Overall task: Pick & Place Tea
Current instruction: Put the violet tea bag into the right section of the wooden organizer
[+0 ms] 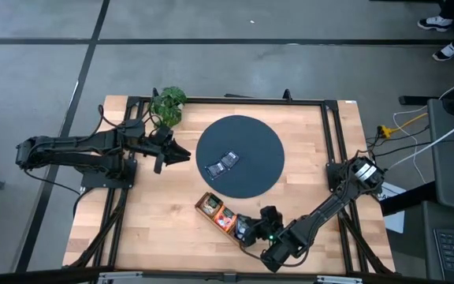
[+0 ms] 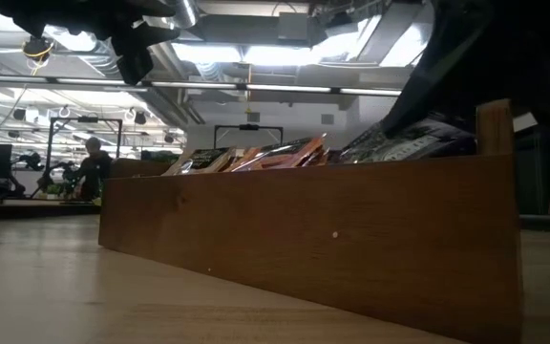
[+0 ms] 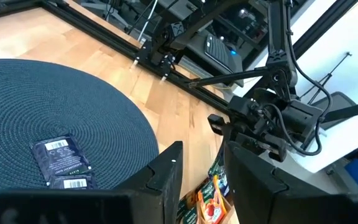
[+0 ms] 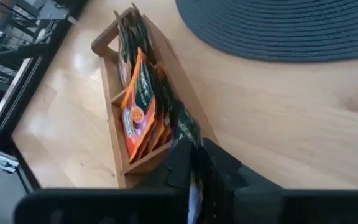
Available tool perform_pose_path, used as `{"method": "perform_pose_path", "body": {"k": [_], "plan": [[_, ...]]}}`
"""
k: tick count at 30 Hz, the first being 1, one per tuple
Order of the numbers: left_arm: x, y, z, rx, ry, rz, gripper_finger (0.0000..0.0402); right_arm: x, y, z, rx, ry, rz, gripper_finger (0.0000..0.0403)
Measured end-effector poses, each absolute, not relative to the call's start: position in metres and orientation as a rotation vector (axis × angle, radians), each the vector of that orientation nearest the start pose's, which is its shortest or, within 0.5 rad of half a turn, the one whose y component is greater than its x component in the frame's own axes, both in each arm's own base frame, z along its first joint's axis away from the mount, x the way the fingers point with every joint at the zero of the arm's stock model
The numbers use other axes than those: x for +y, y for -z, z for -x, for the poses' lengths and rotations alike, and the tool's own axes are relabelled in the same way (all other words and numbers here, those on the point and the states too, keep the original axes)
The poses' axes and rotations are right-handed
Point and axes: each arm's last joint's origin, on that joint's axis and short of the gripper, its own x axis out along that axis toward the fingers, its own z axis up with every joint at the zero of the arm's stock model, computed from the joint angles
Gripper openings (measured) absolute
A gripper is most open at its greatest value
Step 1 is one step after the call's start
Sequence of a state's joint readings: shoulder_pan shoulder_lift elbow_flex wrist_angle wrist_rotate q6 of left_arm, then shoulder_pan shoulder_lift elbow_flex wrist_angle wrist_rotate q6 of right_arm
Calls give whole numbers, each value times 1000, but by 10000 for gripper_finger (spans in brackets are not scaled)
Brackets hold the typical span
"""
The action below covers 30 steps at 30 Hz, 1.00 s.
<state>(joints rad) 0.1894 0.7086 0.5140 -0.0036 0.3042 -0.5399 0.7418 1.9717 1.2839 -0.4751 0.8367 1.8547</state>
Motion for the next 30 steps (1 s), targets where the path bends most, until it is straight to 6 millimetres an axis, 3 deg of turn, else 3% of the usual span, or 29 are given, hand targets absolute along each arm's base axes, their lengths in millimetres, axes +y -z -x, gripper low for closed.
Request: {"method": "perform_pose_path", "body": {"k": [11, 22, 25, 30], "plan": [[23, -268, -164, 219, 60, 583, 114, 245, -158, -298, 443, 711, -967, 109], [23, -268, -164, 220, 63, 573, 114, 236, -180, -292, 478, 717, -966, 119], [22, -268, -164, 219, 65, 558, 114, 228, -187, -291, 544, 730, -981, 119], [22, -268, -164, 219, 67, 557, 114, 214, -197, -301, 802, 655, -1073, 119]]}}
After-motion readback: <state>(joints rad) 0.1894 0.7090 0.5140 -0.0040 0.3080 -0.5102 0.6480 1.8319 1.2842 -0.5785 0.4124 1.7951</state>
